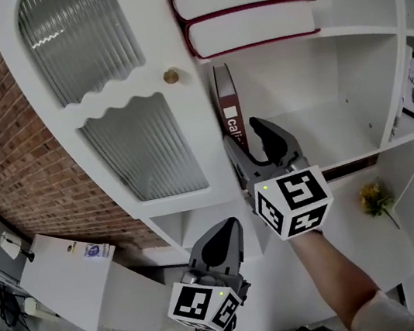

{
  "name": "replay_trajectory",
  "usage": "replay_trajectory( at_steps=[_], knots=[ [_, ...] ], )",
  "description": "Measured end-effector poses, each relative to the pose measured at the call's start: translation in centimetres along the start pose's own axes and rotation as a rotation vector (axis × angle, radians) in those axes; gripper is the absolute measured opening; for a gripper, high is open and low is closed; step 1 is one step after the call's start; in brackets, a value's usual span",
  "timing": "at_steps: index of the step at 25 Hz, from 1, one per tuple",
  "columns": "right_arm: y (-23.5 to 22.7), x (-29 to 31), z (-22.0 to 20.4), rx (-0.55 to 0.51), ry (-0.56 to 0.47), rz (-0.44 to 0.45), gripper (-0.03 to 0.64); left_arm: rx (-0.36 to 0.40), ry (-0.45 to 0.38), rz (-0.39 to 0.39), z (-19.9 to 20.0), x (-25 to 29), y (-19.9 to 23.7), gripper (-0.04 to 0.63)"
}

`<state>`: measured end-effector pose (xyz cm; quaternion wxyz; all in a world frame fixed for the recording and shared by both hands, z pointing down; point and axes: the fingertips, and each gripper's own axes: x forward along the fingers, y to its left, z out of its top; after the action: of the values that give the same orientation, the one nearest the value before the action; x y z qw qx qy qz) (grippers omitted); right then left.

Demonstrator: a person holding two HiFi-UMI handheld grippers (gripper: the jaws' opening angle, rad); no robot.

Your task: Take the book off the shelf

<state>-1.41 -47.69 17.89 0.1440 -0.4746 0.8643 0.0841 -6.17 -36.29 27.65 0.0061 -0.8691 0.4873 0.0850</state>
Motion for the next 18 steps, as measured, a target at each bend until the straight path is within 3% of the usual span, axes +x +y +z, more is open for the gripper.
replay_trajectory(
  at_steps=[9,18],
  knots=[
    [-1.6,0.6,-1.2,-0.184,0.065,-0.084,0.204,-0.01,0.003,-0.003,-0.7,1.1,-0.1,0.011],
    [-1.6,2.4,-3.6,-0.213,0.15,-0.08,0.204,-0.021,0.006,0.001,-0.9,1.7,0.4,0.011]
  ],
)
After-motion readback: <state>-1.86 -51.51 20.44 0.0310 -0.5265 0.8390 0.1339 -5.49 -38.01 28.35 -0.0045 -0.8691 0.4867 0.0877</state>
